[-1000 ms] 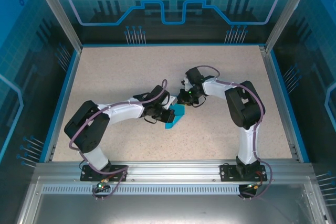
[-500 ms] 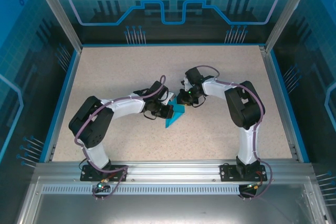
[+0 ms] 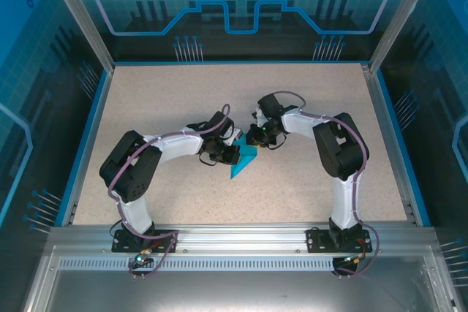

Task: Fold a paper plane with a square sheet of paper (pick it up from the middle)
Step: Third fold the triangle at the center of the table.

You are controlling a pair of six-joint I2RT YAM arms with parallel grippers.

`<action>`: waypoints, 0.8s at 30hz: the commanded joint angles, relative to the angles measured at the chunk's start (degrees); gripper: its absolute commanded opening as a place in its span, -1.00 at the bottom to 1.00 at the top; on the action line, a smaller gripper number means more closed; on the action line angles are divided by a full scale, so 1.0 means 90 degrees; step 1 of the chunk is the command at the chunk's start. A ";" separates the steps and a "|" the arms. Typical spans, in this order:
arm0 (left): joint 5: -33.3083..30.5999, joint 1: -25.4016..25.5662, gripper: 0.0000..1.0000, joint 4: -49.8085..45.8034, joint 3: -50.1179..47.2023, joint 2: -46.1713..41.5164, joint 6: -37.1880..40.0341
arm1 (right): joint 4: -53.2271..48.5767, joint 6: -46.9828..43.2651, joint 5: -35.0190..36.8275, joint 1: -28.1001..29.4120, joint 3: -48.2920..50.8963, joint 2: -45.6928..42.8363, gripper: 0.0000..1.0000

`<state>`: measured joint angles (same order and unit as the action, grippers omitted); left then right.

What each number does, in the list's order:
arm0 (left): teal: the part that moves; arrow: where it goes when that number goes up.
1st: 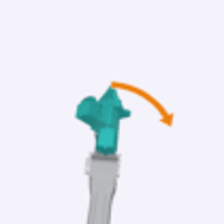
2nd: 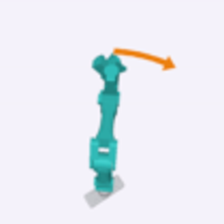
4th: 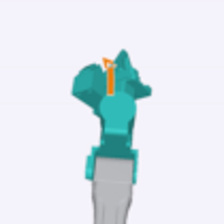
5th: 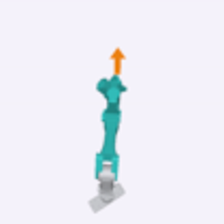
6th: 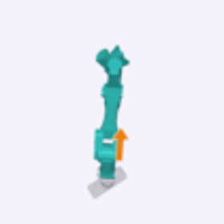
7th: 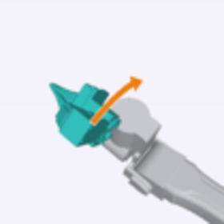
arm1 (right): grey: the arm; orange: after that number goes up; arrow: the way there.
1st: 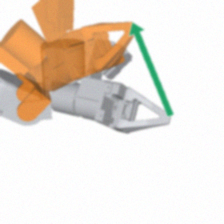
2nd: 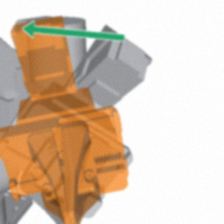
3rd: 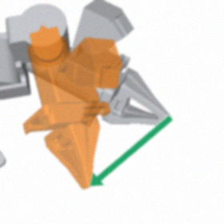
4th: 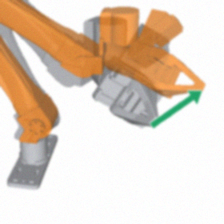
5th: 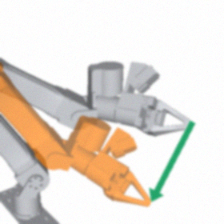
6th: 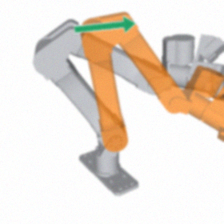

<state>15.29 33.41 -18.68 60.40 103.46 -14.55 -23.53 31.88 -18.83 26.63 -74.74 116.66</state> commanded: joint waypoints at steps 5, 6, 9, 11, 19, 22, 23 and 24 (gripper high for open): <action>0.0063 -0.0157 -0.88 -0.0254 0.0227 0.0102 0.0074 | -0.0456 -0.0065 0.0188 0.0105 0.0033 0.0084 -0.61; 0.0069 -0.0174 -0.88 -0.0268 0.0255 0.0113 0.0074 | -0.0452 -0.0065 0.0196 0.0107 0.0042 0.0092 -0.61; 0.0064 -0.0201 -0.87 -0.0339 0.0327 0.0149 0.0092 | -0.0443 -0.0047 0.0200 0.0107 0.0077 0.0075 -0.61; 0.0068 -0.0207 -0.86 -0.0353 0.0354 0.0186 0.0110 | -0.0433 -0.0035 0.0199 0.0107 0.0099 0.0072 -0.61; 0.0079 -0.0215 -0.85 -0.0414 0.0341 0.0226 0.0088 | -0.0470 -0.0026 0.0253 0.0107 0.0095 0.0048 -0.61; 0.0066 -0.0207 -0.85 -0.0463 0.0315 0.0228 0.0055 | -0.0483 -0.0003 0.0304 0.0107 0.0100 0.0013 -0.61; 0.0076 -0.0214 -0.85 -0.0476 0.0300 0.0215 0.0043 | -0.0490 -0.0006 0.0319 0.0105 0.0101 0.0000 -0.61; 0.0085 -0.0215 -0.85 -0.0487 0.0292 0.0204 0.0016 | -0.0491 -0.0007 0.0332 0.0107 0.0094 -0.0002 -0.61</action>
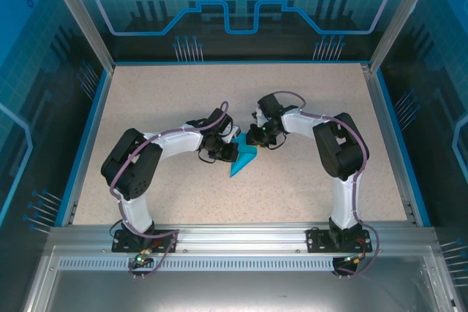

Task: Fold a paper plane with a square sheet of paper (pick it up from the middle)
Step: Third fold the triangle at the center of the table.

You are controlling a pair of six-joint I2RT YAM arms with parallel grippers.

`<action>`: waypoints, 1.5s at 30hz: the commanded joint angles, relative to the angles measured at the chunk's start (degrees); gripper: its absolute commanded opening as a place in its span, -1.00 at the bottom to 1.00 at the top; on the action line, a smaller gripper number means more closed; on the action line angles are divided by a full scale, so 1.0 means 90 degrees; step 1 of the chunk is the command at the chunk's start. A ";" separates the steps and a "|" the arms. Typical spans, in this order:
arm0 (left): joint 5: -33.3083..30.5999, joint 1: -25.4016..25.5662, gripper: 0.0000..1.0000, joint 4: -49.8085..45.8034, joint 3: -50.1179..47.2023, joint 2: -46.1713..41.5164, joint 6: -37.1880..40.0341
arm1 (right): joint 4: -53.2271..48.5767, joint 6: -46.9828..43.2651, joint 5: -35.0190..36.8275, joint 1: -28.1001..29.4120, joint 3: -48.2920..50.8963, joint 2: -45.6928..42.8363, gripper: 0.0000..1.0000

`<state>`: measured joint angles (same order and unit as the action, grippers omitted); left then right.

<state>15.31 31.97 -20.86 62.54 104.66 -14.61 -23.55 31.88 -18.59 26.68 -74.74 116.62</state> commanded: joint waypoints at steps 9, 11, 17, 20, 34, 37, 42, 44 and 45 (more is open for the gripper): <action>0.0074 -0.0047 -0.84 -0.0290 0.0008 0.0055 -0.0063 | -0.0480 0.0014 0.0303 0.0102 0.0114 0.0018 -0.60; 0.0029 -0.0046 -0.83 -0.0290 -0.0011 0.0037 -0.0076 | -0.0485 0.0022 0.0311 0.0101 0.0121 0.0015 -0.60; -0.0014 -0.0053 -0.82 -0.0240 -0.0055 0.0021 -0.0095 | -0.0440 0.0032 0.0290 0.0102 0.0131 0.0017 -0.60; -0.0021 -0.0053 -0.81 -0.0241 0.0003 0.0088 -0.0071 | -0.0430 0.0042 0.0288 0.0098 0.0140 0.0034 -0.60; -0.0135 -0.0047 -0.80 -0.0236 -0.0072 0.0014 -0.0071 | -0.0381 0.0091 0.0280 0.0106 0.0180 0.0035 -0.60; -0.0171 -0.0052 -0.80 -0.0284 0.0022 0.0125 -0.0017 | -0.0391 0.0093 0.0281 0.0111 0.0179 0.0042 -0.60; -0.0253 -0.0055 -0.80 -0.0306 0.0004 0.0150 -0.0027 | -0.0386 0.0101 0.0288 0.0111 0.0193 0.0033 -0.60; -0.0253 -0.0046 -0.80 -0.0302 -0.0025 0.0130 -0.0041 | -0.0392 0.0101 0.0293 0.0110 0.0192 0.0039 -0.60; -0.0243 -0.0048 -0.80 -0.0270 -0.0053 0.0111 -0.0056 | -0.0396 0.0103 0.0290 0.0112 0.0188 0.0034 -0.60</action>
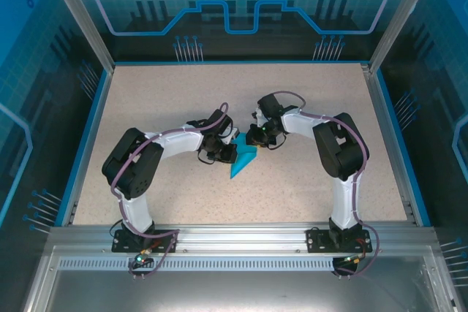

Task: Fold a paper plane with a square sheet of paper (pick it up from the middle)
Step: Third fold the triangle at the center of the table.

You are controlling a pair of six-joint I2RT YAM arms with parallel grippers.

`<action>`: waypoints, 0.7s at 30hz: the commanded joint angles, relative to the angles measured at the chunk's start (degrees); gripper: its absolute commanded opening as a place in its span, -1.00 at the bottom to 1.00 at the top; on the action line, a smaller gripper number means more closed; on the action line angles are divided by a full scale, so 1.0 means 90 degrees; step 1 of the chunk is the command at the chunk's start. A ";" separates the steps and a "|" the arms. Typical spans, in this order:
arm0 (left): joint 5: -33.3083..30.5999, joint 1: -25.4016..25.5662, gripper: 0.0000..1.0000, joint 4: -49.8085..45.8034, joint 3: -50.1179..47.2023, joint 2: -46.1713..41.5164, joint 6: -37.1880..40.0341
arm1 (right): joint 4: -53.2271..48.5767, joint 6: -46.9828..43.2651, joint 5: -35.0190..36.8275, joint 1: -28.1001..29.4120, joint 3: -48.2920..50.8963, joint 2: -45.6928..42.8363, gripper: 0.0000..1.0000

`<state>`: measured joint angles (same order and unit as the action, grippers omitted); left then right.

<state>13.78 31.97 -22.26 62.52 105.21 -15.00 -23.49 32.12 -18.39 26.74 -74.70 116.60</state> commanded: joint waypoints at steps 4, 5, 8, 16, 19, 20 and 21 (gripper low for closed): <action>-0.0145 -0.0047 -0.80 -0.0146 -0.0034 0.0051 -0.0012 | -0.0419 0.0074 0.0283 0.0110 0.0166 0.0048 -0.60; -0.0155 -0.0047 -0.80 -0.0153 -0.0049 0.0023 -0.0012 | -0.0423 0.0074 0.0277 0.0113 0.0170 0.0036 -0.60; 0.0005 -0.0048 -0.77 -0.0022 -0.0112 0.0007 -0.0038 | -0.0408 0.0074 0.0281 0.0106 0.0175 0.0030 -0.60; -0.0066 -0.0046 -0.79 -0.0006 -0.0223 0.0005 -0.0110 | -0.0396 0.0103 0.0260 0.0134 0.0165 -0.0001 -0.59; -0.0077 -0.0046 -0.80 0.0023 -0.0260 -0.0053 -0.0138 | -0.0408 0.0113 0.0275 0.0144 0.0165 0.0002 -0.59; -0.0040 -0.0051 -0.79 0.0010 -0.0249 -0.0076 -0.0138 | -0.0408 0.0113 0.0267 0.0139 0.0162 -0.0003 -0.59; -0.0013 -0.0048 -0.79 0.0014 -0.0244 -0.0097 -0.0135 | -0.0408 0.0113 0.0269 0.0144 0.0163 -0.0005 -0.59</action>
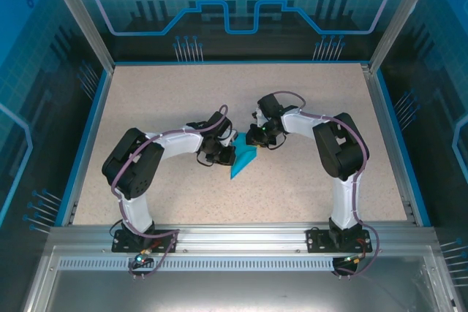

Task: Fold a paper plane with a square sheet of paper (pick it up from the middle)
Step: Third fold the triangle at the center of the table.

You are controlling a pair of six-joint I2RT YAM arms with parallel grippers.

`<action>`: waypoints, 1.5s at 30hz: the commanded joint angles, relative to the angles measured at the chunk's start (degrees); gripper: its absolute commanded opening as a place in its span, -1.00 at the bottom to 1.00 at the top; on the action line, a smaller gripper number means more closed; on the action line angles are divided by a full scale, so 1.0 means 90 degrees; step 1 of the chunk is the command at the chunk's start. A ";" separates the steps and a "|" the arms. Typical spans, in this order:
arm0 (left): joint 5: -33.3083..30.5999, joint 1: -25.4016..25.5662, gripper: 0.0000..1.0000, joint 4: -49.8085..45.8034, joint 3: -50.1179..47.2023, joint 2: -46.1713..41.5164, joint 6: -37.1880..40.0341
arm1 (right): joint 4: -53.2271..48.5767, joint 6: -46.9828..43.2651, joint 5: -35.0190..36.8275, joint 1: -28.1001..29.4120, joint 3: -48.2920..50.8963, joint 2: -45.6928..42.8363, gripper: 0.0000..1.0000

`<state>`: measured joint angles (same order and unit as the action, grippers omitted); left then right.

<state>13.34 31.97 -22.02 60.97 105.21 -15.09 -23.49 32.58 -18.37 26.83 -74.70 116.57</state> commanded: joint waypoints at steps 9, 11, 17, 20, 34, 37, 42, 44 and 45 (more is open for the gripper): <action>0.0100 -0.0052 -0.77 0.0131 0.0070 -0.0122 -0.0053 | -0.0379 0.0081 0.0284 0.0154 0.0236 -0.0019 -0.59; 0.0090 -0.0047 -0.76 0.0140 0.0109 -0.0132 -0.0017 | -0.0378 0.0081 0.0298 0.0158 0.0242 -0.0023 -0.59; 0.0084 -0.0050 -0.76 0.0210 0.0082 -0.0104 -0.0003 | -0.0374 0.0092 0.0308 0.0163 0.0283 -0.0037 -0.59; 0.0066 -0.0050 -0.76 0.0293 0.0008 -0.0102 -0.0003 | -0.0364 0.0091 0.0316 0.0171 0.0298 -0.0042 -0.59; 0.0041 -0.0051 -0.77 0.0364 -0.0196 0.0135 0.0066 | -0.0417 0.0101 0.0299 0.0136 0.0196 -0.0318 -0.57; 0.0017 -0.0048 -0.78 0.0318 -0.0195 0.0192 0.0107 | -0.0398 0.0110 0.0187 0.0083 0.0145 -0.0518 -0.56; 0.0054 -0.0055 -0.78 0.0323 -0.0192 0.0205 0.0134 | -0.0398 0.0162 0.0147 -0.0029 0.0197 -0.1066 -0.52; 0.0079 -0.0046 -0.78 0.0311 -0.0170 0.0195 0.0151 | -0.0343 0.0204 0.0166 -0.0034 0.0351 -0.1286 -0.51; 0.0092 -0.0049 -0.78 0.0308 -0.0163 0.0186 0.0144 | -0.0251 0.0267 0.0116 -0.0040 0.0477 -0.1415 -0.52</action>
<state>13.37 31.97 -18.90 60.16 105.41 -14.85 -25.36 33.63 -16.73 27.05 -72.58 107.77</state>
